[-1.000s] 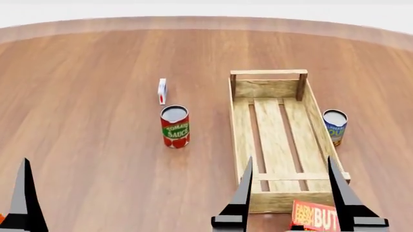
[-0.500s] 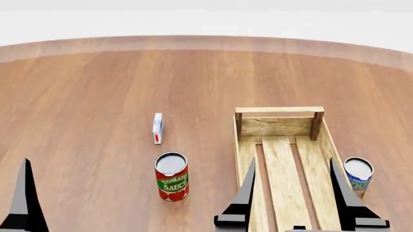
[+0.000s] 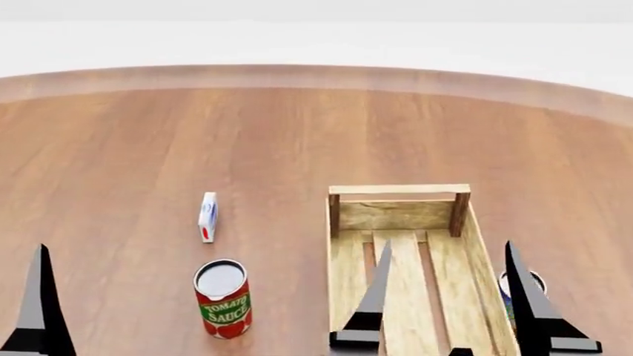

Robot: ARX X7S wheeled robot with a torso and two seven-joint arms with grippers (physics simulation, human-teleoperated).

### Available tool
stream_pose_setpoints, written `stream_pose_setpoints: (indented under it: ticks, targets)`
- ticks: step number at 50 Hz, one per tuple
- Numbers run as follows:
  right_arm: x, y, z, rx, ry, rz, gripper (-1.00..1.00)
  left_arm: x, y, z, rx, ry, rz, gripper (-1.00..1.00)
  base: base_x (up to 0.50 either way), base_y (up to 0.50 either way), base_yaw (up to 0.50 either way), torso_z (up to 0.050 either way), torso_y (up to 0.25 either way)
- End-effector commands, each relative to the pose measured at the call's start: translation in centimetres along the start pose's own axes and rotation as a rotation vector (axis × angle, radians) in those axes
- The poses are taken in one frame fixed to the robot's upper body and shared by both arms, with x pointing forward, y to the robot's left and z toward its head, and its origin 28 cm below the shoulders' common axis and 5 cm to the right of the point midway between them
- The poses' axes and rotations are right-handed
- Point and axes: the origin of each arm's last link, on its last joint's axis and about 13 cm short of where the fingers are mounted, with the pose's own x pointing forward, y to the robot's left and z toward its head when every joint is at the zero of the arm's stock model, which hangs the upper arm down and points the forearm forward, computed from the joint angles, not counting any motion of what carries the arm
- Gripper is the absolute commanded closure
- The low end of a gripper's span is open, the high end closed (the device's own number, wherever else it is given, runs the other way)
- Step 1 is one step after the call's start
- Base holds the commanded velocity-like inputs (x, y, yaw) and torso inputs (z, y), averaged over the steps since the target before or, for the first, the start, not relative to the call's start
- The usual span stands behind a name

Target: Pick up the butter and put it in the tray.

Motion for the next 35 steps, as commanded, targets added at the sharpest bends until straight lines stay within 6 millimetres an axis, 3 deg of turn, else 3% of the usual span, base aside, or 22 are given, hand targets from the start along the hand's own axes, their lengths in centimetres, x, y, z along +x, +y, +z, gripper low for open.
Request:
stream_pose_setpoints:
  ticks: [1,31,32,35]
  targets:
    - [-0.08,0.01,0.12,0.027,-0.014,0.011,-1.00,-0.02,-0.06,0.02,-0.003,0.002,-0.006,-1.00,0.00,-0.50,0.00,0.000,0.000]
    - [-0.13,0.06,0.08,-0.013,0.001,0.023,-1.00,-0.07,-0.09,-0.21,-0.001,0.007,-0.007,-1.00,0.00,-0.50,0.00,0.000,0.000]
    - [-0.35,0.25,0.26,-0.003,-0.034,0.096,-1.00,-0.06,-0.09,-0.15,-0.001,0.007,-0.007,-1.00,0.00,0.00,0.00,0.000,0.000]
    - [-0.29,0.12,0.34,-0.021,-0.034,0.066,-1.00,-0.08,-0.08,-0.20,0.000,0.007,-0.007,-1.00,0.00,0.00,0.00,0.000,0.000]
